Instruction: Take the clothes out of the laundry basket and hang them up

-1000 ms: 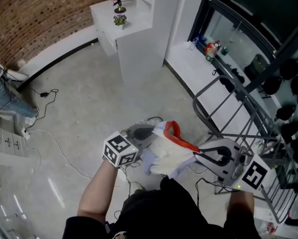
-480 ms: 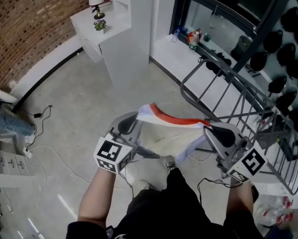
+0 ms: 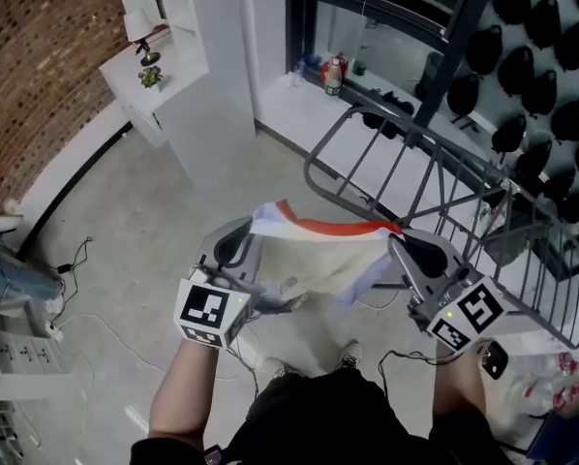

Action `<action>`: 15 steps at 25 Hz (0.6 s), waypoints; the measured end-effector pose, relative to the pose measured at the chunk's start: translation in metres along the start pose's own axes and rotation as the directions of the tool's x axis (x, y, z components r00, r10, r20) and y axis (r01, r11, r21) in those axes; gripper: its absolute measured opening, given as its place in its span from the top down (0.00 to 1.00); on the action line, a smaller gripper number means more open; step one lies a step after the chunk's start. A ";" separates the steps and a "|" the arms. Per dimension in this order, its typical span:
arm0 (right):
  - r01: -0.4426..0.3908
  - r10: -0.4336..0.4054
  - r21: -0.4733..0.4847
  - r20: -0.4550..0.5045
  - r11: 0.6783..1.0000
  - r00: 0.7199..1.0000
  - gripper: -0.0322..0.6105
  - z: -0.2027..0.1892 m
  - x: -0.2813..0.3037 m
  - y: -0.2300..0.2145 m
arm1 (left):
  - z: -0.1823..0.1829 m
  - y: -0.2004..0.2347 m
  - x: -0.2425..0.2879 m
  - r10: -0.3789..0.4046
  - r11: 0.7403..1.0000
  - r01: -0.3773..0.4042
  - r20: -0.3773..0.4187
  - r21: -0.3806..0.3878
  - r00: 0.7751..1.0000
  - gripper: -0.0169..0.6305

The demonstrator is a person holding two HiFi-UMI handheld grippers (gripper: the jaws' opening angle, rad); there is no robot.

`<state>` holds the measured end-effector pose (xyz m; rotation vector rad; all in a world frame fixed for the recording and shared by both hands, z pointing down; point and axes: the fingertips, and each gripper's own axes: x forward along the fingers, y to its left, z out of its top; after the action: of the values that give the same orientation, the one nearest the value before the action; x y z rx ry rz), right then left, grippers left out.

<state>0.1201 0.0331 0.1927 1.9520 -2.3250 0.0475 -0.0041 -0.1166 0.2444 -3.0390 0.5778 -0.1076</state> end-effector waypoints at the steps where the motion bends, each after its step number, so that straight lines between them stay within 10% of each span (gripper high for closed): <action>1: 0.010 -0.010 0.004 0.008 1.000 1.000 0.93 0.002 -0.008 -0.008 | 0.003 -0.008 0.007 -0.004 1.000 0.004 0.000 0.001 1.000 0.94; 15: 0.181 -0.184 0.045 0.081 0.982 0.979 0.93 0.010 -0.123 -0.131 | 0.045 -0.140 0.113 -0.053 0.998 0.053 0.001 0.018 0.999 0.95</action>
<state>0.2691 0.1296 0.1647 2.2191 -2.1974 -0.0077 0.1556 -0.0263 0.2149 -3.0379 0.4929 -0.1119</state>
